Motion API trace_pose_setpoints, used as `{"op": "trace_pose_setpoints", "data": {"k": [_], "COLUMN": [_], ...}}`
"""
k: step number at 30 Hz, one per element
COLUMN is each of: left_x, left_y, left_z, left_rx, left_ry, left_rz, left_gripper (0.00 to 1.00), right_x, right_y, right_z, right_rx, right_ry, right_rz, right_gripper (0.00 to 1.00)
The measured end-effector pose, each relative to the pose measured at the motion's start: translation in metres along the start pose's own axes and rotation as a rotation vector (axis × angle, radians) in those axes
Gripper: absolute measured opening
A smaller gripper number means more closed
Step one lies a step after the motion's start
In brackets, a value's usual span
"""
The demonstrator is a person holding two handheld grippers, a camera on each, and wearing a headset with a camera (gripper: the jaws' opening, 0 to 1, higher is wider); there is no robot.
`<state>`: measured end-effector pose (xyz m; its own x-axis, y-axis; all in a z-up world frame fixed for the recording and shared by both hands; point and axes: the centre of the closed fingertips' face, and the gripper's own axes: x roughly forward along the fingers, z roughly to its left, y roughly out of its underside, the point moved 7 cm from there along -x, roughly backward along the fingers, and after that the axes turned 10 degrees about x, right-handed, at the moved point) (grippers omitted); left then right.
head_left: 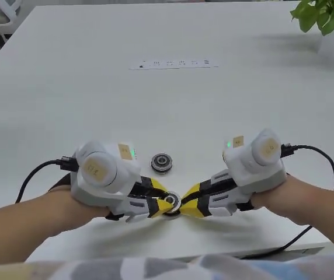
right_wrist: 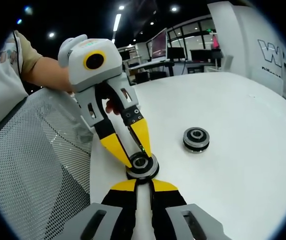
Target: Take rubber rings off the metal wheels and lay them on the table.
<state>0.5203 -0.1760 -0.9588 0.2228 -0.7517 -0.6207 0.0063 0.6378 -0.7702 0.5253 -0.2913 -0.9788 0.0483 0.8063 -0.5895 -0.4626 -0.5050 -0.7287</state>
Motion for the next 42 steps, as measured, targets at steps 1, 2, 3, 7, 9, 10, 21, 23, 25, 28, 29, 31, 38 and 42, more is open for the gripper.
{"op": "trace_pose_setpoints", "data": {"k": [1,2,3,7,9,10,21,23,25,28,29,31,38,42], "left_x": [0.0,0.0,0.0,0.0,-0.0001,-0.0002,0.0001,0.0002,0.0003,0.0002,0.0002,0.0002,0.0004,0.0004], "left_y": [0.0,0.0,0.0,-0.0001,-0.0003,-0.0003,-0.0002,-0.0002,-0.0001,-0.0001,-0.0001,-0.0001,0.0,-0.0001], "left_z": [-0.0001,-0.0002,-0.0002,-0.0007,-0.0011,-0.0012,-0.0014,-0.0013,-0.0011,-0.0011,-0.0011,-0.0011,-0.001,-0.0009], "left_rx": [0.0,0.0,0.001,0.0,-0.001,0.0,0.001,0.001,0.002,0.0,0.0,-0.002,-0.009,-0.012], "left_ry": [0.0,-0.001,-0.001,-0.003,-0.004,-0.005,-0.007,-0.008,-0.008,-0.008,-0.008,-0.011,-0.012,-0.014], "left_rz": [0.0,0.0,0.001,0.001,0.002,0.003,0.003,0.002,0.003,0.004,0.004,0.004,0.006,0.006], "left_gripper": [0.13,0.13,0.13,0.13,0.13,0.13,0.13,0.13,0.13,0.13,0.13,0.13,0.13,0.13], "right_x": [-0.0001,-0.0003,-0.0004,-0.001,-0.0012,-0.0013,-0.0027,-0.0031,-0.0034,-0.0054,-0.0065,-0.0076,-0.0076,-0.0078], "right_y": [0.0002,0.0006,0.0009,0.0021,0.0028,0.0033,0.0057,0.0062,0.0062,0.0055,0.0052,0.0056,0.0047,0.0049], "right_z": [-0.0002,-0.0005,-0.0005,-0.0014,-0.0021,-0.0022,-0.0049,-0.0055,-0.0053,-0.0058,-0.0057,-0.0065,-0.0058,-0.0063], "right_rx": [0.005,0.015,0.026,0.09,0.121,0.131,0.276,0.299,0.303,0.316,0.321,0.339,0.367,0.392], "right_ry": [0.0,0.0,-0.003,-0.009,-0.013,-0.015,-0.034,-0.037,-0.038,-0.046,-0.048,-0.051,-0.061,-0.07], "right_rz": [0.0,-0.001,-0.002,-0.012,-0.018,-0.019,-0.046,-0.051,-0.054,-0.067,-0.076,-0.084,-0.099,-0.108], "right_gripper": [0.05,0.05,0.04,0.02,0.01,0.01,0.0,0.0,0.0,0.0,0.0,0.0,0.0,0.0]}}
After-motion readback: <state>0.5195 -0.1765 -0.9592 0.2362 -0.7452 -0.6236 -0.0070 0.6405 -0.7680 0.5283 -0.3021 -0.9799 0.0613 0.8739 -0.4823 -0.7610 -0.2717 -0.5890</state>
